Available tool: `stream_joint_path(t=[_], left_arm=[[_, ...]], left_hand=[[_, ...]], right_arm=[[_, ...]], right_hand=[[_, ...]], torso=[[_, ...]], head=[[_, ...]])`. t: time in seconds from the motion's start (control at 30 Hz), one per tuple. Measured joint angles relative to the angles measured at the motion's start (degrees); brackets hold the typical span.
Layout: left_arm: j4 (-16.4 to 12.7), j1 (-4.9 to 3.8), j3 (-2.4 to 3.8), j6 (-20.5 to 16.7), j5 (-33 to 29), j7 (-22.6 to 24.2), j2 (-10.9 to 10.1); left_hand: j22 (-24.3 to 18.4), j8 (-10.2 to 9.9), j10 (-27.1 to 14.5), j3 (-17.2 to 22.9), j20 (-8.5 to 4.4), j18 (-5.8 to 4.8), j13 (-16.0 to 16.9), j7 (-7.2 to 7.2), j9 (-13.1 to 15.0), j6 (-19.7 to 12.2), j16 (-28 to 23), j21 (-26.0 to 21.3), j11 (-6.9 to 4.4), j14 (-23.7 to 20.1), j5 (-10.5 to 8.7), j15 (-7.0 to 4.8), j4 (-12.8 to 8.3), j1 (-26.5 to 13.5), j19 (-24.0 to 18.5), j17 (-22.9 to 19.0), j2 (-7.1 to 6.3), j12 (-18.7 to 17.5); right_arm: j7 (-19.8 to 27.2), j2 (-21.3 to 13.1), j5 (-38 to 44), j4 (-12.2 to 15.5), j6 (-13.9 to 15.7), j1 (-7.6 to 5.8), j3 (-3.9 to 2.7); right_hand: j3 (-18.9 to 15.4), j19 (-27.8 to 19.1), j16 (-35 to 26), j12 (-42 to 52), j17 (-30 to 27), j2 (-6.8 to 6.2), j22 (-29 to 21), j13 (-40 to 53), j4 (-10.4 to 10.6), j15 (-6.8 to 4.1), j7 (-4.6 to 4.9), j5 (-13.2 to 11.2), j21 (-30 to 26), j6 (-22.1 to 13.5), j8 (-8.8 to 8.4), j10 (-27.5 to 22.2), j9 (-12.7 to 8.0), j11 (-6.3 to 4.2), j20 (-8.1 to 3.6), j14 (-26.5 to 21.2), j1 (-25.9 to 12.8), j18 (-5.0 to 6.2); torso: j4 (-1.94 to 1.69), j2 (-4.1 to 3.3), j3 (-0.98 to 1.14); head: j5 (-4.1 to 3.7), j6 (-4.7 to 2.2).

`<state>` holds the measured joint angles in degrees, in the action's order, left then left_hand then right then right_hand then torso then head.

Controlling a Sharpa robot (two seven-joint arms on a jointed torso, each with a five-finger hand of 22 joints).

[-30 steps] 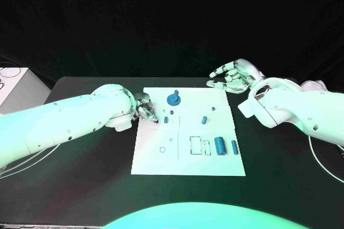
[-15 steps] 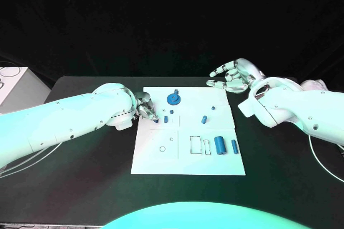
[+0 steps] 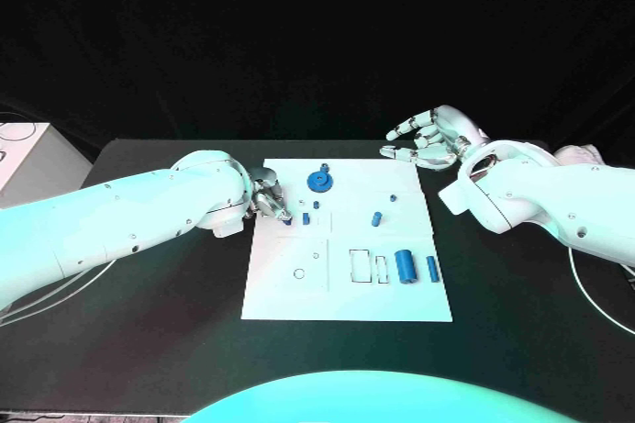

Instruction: Assemble the parts on the task board

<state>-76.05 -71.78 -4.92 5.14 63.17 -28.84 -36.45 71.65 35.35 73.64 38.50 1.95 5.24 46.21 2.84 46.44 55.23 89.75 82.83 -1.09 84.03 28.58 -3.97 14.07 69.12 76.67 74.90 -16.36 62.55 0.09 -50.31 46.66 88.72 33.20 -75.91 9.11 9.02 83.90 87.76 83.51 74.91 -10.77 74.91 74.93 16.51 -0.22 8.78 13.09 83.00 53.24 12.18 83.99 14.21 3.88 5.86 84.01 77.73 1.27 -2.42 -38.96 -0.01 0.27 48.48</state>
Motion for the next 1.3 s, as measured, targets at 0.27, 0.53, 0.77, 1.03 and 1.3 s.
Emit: stream_joint_path(t=[0.27, 0.53, 0.77, 1.03, 1.3], left_arm=[[0.21, -0.13, 0.05, 1.32, 0.32, -0.16, 0.21], [0.22, -0.18, 0.09, 1.92, 0.79, -0.21, 0.28], [0.27, -0.17, 0.08, 1.91, 1.10, -0.25, 0.38], [0.30, -0.18, 0.08, 1.84, 1.32, -0.29, 0.45], [0.36, -0.20, 0.09, 1.91, 1.34, -0.31, 0.55]], left_hand=[[0.00, -0.09, 0.00, 0.00, 0.00, 0.00, 0.08, 0.02, -0.01, -0.02, 0.00, 0.00, 0.00, 0.00, 0.00, 0.00, 0.00, -0.01, 0.00, 0.00, 0.00, 0.00], [-0.01, -0.02, -0.01, 0.00, 0.00, 0.00, 0.21, 0.03, -0.01, -0.03, 0.00, 0.00, 0.01, 0.00, 0.00, 0.00, 0.00, -0.01, 0.00, 0.00, -0.01, 0.00], [0.14, 0.09, 0.00, 0.00, 0.22, 0.00, 0.39, 0.11, -0.03, -0.11, 0.00, 0.00, 0.00, 0.00, 0.00, 0.00, 0.00, -0.17, 0.21, 0.00, -0.16, 0.00], [0.33, 0.10, 0.32, 0.00, 0.21, 0.01, 0.69, -0.10, -0.08, 0.12, 0.00, 0.00, -0.14, 0.00, 0.00, 0.00, 0.00, -0.16, 0.21, 0.00, -0.15, 0.00], [0.14, 0.10, 0.87, -0.17, 0.21, 0.00, 1.50, 0.07, 0.07, 0.36, 0.00, 0.00, -0.47, 0.00, 0.00, 0.01, -0.17, -1.00, 0.21, 0.00, 0.70, 0.51]], right_arm=[[0.00, -0.04, -0.01, 0.04, -0.01, 0.00, 0.00], [-0.01, -0.07, -0.01, 0.05, -0.01, 0.00, 0.00], [-0.01, -0.01, -0.02, 0.04, -0.02, 0.00, 0.00], [-0.01, 0.00, 0.01, 0.01, -0.03, 0.00, 0.00], [-0.01, -0.09, 0.02, 0.08, -0.03, 0.00, 0.00]], right_hand=[[0.00, 0.00, 0.00, 0.00, 0.00, 0.00, 0.00, 0.00, 0.00, 0.00, 0.00, 0.00, 0.00, 0.00, 0.00, 0.00, 0.00, 0.00, 0.00, 0.00, 0.00, 0.00], [0.00, 0.00, 0.00, 0.00, 0.00, -0.01, 0.04, -0.01, 0.00, 0.00, 0.00, 0.00, 0.00, 0.00, 0.00, 0.00, 0.00, 0.00, 0.00, 0.00, 0.01, 0.00], [0.00, 0.00, 0.00, 0.00, 0.00, -0.01, 0.04, -0.01, 0.00, 0.00, 0.00, 0.00, 0.00, 0.00, -0.01, 0.00, 0.00, 0.00, 0.00, 0.00, 0.01, 0.00], [0.00, 0.00, 0.00, 0.00, 0.00, -0.01, 0.03, -0.02, 0.00, 0.00, 0.00, 0.00, 0.00, 0.00, -0.01, 0.00, 0.00, 0.00, 0.00, 0.00, 0.01, 0.00], [0.00, 0.00, 0.00, 0.00, 0.00, -0.01, 0.03, -0.02, 0.00, 0.00, 0.00, 0.00, 0.00, 0.00, -0.01, 0.00, 0.00, 0.00, 0.00, 0.00, 0.01, 0.00]], torso=[[-0.03, 0.03, -0.02], [-0.03, 0.06, -0.03], [-0.05, 0.07, -0.03], [-0.03, 0.04, -0.04], [-0.07, 0.03, 0.00]], head=[[-0.08, 0.13], [-0.08, 0.21], [-0.07, 0.16], [-0.18, 0.13], [-0.31, 0.34]])
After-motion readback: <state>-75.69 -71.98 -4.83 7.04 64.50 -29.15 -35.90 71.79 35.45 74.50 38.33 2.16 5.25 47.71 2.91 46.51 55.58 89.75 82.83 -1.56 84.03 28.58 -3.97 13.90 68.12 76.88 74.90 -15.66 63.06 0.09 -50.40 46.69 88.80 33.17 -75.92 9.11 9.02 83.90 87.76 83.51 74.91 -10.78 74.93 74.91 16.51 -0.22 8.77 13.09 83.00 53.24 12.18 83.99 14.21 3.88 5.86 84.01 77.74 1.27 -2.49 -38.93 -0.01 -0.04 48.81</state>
